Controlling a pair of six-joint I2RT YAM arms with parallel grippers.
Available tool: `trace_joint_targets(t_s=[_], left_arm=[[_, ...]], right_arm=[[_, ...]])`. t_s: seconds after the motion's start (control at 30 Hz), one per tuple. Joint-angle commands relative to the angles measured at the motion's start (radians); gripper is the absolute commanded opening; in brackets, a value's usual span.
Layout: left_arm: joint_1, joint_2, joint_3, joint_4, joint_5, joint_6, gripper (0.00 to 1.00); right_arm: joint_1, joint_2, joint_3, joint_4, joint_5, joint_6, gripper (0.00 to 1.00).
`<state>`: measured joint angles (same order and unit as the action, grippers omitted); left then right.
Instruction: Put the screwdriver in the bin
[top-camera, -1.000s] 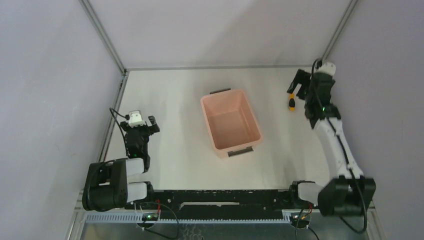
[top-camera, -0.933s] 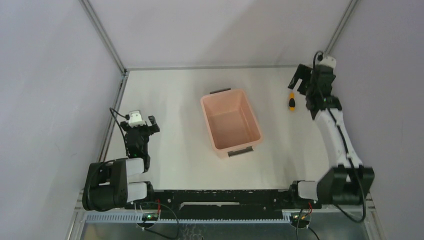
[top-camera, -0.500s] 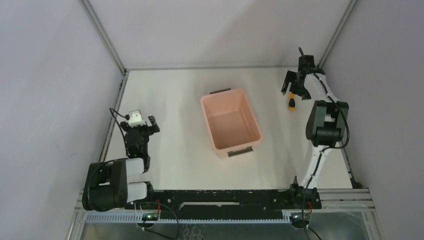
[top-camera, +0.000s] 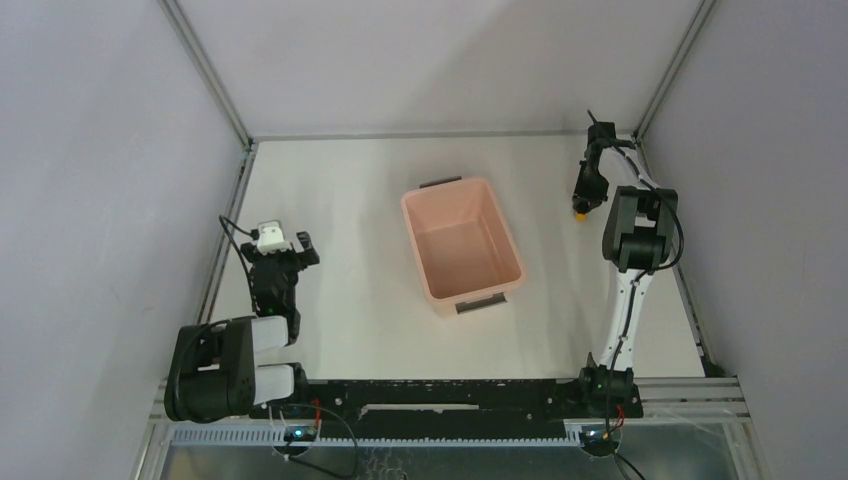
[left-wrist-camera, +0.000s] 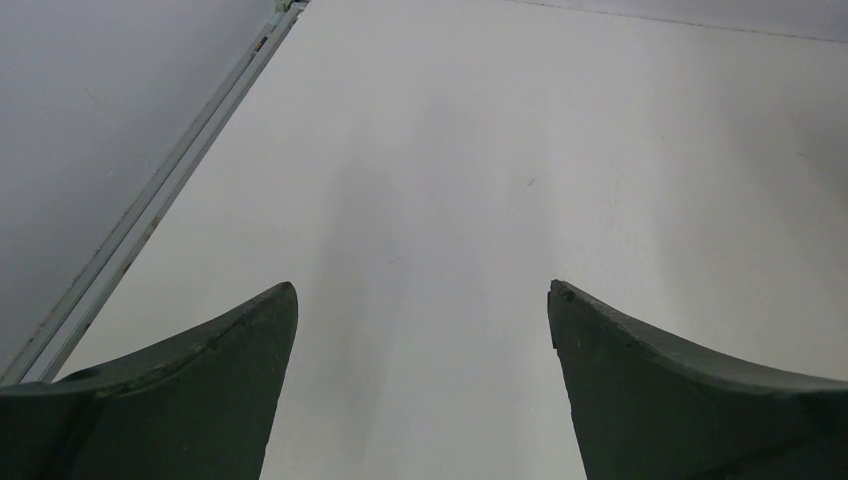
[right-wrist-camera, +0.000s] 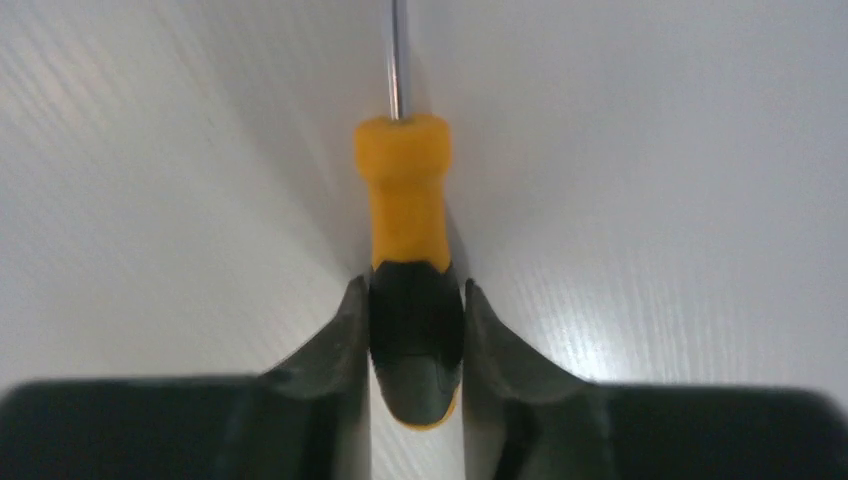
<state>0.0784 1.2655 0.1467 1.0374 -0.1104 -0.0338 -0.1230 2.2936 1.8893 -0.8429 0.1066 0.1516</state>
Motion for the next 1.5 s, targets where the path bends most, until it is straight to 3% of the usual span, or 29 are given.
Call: trace_joint_targets(t_s=[0.0, 0.07, 0.4, 0.63, 0.9, 1.13, 1.27, 1.47], left_arm=[[-0.006, -0.009, 0.039, 0.032, -0.011, 0.015, 1.00], [-0.006, -0.009, 0.039, 0.032, -0.011, 0.015, 1.00], [-0.006, -0.010, 0.039, 0.032, -0.011, 0.015, 1.00], [-0.007, -0.009, 0.040, 0.032, -0.011, 0.015, 1.00], [-0.006, -0.010, 0.038, 0.032, -0.011, 0.015, 1.00], [-0.006, -0.009, 0.038, 0.032, -0.010, 0.016, 1.00], [-0.006, -0.009, 0.040, 0.032, -0.011, 0.015, 1.00], [-0.006, -0.009, 0.039, 0.032, -0.011, 0.016, 1.00]], right_arm=[[-0.007, -0.007, 0.038, -0.036, 0.051, 0.011, 0.10], [-0.007, -0.038, 0.046, -0.050, 0.061, 0.004, 0.00], [0.025, -0.316, 0.030, -0.205, 0.131, -0.013, 0.00], [0.117, -0.561, -0.009, -0.311, 0.169, 0.003, 0.00], [0.413, -0.723, 0.011, -0.403, 0.222, 0.098, 0.00], [0.753, -0.757, -0.012, -0.320, 0.206, 0.188, 0.00], [0.860, -0.726, -0.054, -0.252, 0.235, 0.252, 0.00], [0.929, -0.695, -0.265, -0.062, 0.252, 0.374, 0.00]])
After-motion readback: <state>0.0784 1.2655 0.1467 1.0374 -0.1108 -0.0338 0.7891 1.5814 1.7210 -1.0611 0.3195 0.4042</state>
